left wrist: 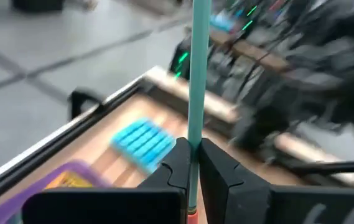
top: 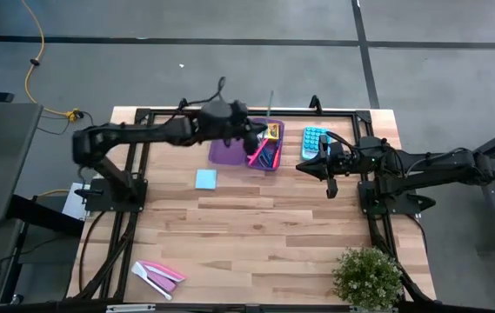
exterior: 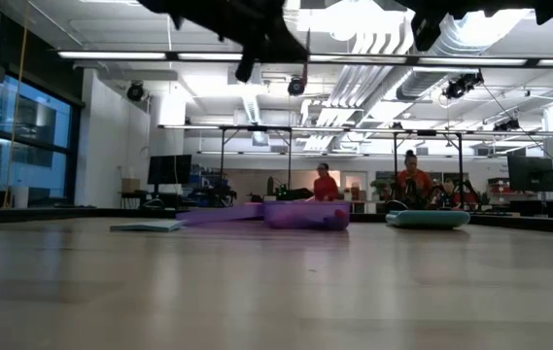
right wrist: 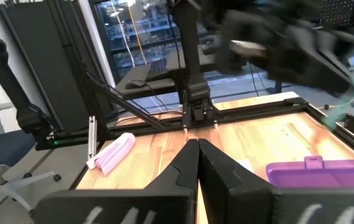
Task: Pack school essentials
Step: Put the blue pencil into the purple supply box
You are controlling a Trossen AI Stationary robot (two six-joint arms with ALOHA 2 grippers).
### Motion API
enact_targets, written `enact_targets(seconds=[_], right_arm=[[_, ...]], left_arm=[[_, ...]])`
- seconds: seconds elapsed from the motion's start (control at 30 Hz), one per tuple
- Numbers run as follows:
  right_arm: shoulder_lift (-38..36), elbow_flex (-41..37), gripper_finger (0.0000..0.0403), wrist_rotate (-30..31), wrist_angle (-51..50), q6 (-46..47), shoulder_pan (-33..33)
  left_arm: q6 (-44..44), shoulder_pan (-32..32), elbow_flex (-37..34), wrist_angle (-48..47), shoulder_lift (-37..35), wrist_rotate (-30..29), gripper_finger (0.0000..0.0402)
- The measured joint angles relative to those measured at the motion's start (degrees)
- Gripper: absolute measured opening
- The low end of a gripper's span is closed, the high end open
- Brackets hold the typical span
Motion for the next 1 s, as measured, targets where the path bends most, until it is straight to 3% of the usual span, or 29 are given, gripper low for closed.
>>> enact_targets(seconds=[0.2,0.47,0.67,1.0], right_arm=[[0.01,0.0,0.0,-0.04,0.0,1.09,0.01],[0.0,0.0,0.0,-0.06,-0.03,1.31,0.01],[0.0,0.0,0.0,-0.08,-0.21,1.75,0.01],[-0.01,0.0,0.0,0.46,-0.48,2.81,-0.01]], left_arm=[[-1.51,4.76,7.21,-12.57,11.11,3.05,0.0006],[-6.39,6.06,7.35,-13.75,21.53,3.87,0.0006],[-10.97,5.78,7.35,-10.13,25.59,4.2,0.0006],[-11.35,4.02,7.35,-7.25,25.8,5.31,0.0006]])
